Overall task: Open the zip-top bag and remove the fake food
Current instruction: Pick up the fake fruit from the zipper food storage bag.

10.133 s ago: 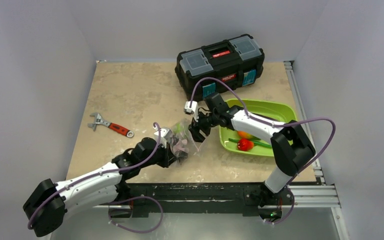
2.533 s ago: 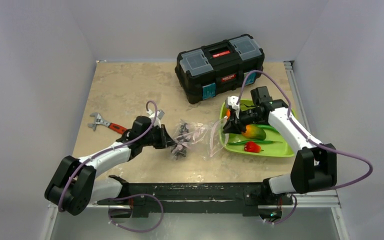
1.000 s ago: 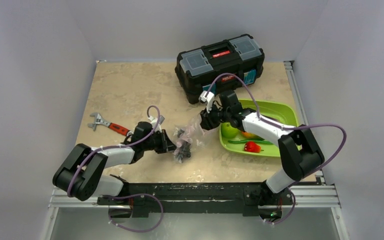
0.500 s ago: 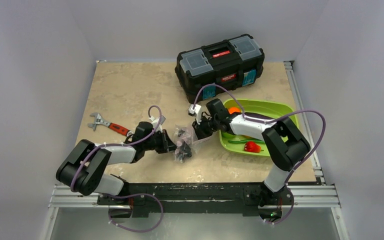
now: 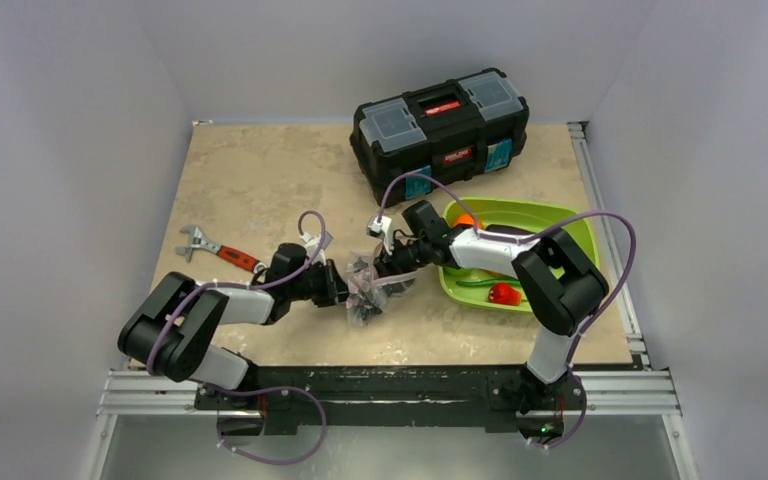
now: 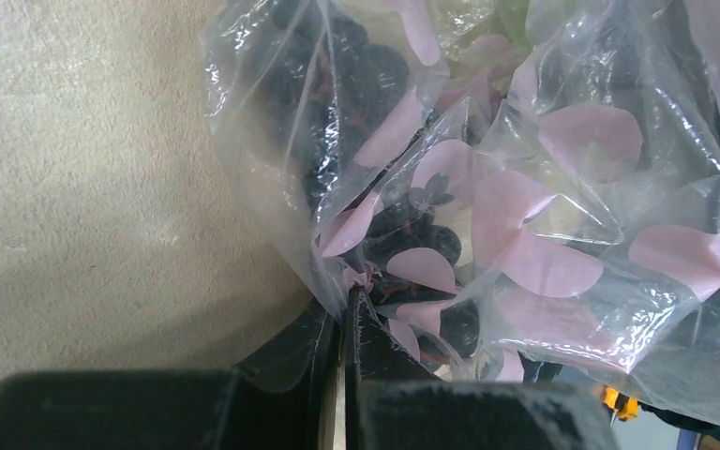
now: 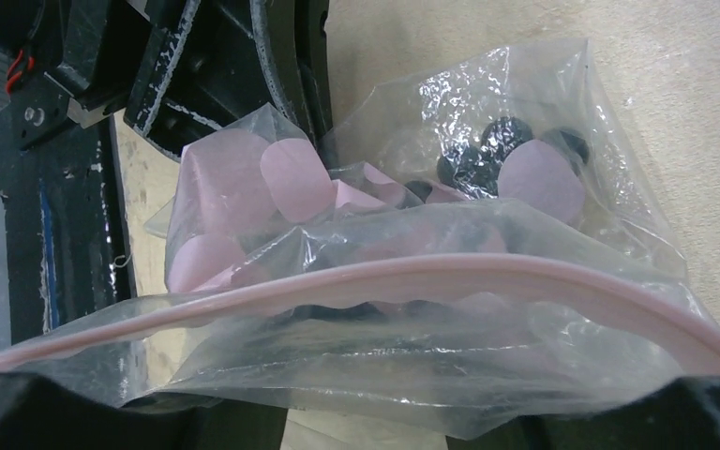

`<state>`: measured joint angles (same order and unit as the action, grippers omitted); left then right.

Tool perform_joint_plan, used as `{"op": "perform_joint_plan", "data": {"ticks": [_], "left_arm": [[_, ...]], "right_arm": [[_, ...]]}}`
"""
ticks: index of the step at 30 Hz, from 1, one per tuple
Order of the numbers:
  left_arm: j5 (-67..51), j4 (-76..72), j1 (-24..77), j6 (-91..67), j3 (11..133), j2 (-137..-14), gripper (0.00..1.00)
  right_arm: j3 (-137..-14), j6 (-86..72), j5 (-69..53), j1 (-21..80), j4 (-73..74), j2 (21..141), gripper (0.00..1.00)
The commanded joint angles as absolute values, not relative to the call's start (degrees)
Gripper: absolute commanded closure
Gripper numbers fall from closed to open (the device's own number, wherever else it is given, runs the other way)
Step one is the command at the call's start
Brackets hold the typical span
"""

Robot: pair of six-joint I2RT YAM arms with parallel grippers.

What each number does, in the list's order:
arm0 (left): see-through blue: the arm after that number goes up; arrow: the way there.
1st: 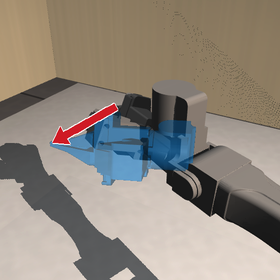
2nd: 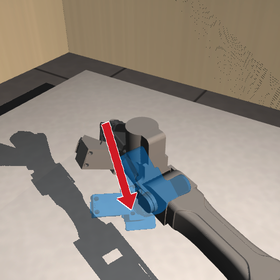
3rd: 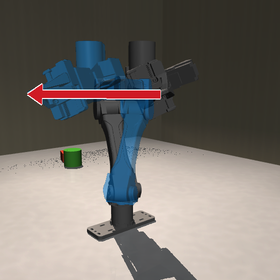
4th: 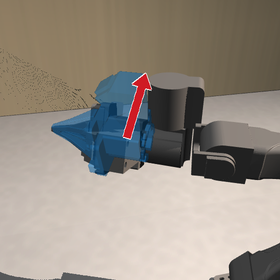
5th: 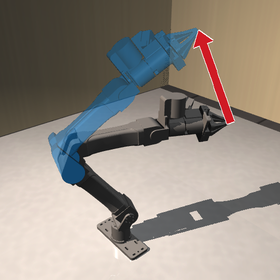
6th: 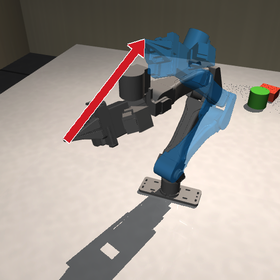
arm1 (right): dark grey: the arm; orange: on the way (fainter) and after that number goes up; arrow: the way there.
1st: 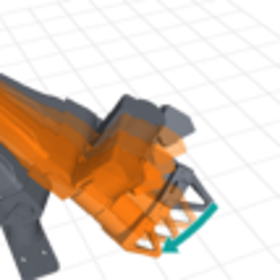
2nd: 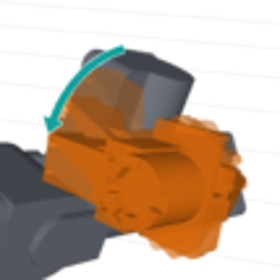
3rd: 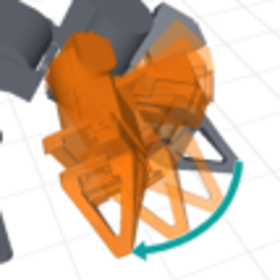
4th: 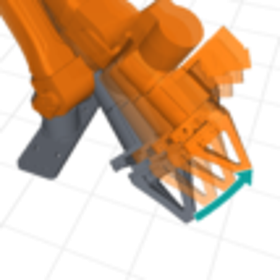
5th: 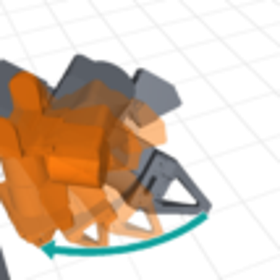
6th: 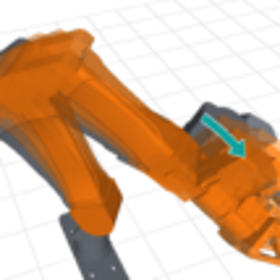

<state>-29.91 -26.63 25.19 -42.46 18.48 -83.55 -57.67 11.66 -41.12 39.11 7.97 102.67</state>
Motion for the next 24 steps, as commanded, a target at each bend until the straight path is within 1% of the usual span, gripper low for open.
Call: {"op": "perform_joint_plan", "data": {"ticks": [1,5,10,12,14,15,18,19,24], "left_arm": [[-30.36,-29.23,25.16,-41.99,18.46,-84.69,1.0],[-30.48,-29.32,25.16,-42.09,18.67,-84.86,1.0],[-31.47,-30.0,25.3,-42.27,19.09,-85.05,1.0],[-31.66,-30.02,25.82,-42.43,19.64,-85.29,1.0],[-31.81,-29.89,26.44,-42.49,20.38,-85.55,1.0],[-31.82,-29.83,26.72,-42.58,20.77,-85.81,1.0],[-31.73,-29.88,27.27,-42.71,21.25,-86.29,1.0],[-31.68,-29.95,27.32,-42.78,21.28,-86.37,1.0],[-31.77,-30.47,27.25,-42.87,21.22,-86.98,1.0]], "right_arm": [[-58.32,8.08,-42.35,39.33,5.18,100.75,0.41],[-57.9,4.93,-45.41,37.77,3.8,99.99,0.34],[-57.4,1.04,-43.41,37.56,1.84,101.12,0.19],[-57.74,0.36,-42.12,37.61,1.43,102.56,0.18],[-58.28,-1.21,-41.66,37.74,1.72,104.3,0.2],[-58.46,-1.46,-41.47,37.9,1.82,104.87,0.23],[-58.71,-1.48,-39.86,38.69,2.07,105.82,0.4],[-58.75,-1.37,-39.04,38.73,2.23,106.06,0.43],[-59.31,-1.19,-36.94,38.79,3.27,108.25,0.46]]}}
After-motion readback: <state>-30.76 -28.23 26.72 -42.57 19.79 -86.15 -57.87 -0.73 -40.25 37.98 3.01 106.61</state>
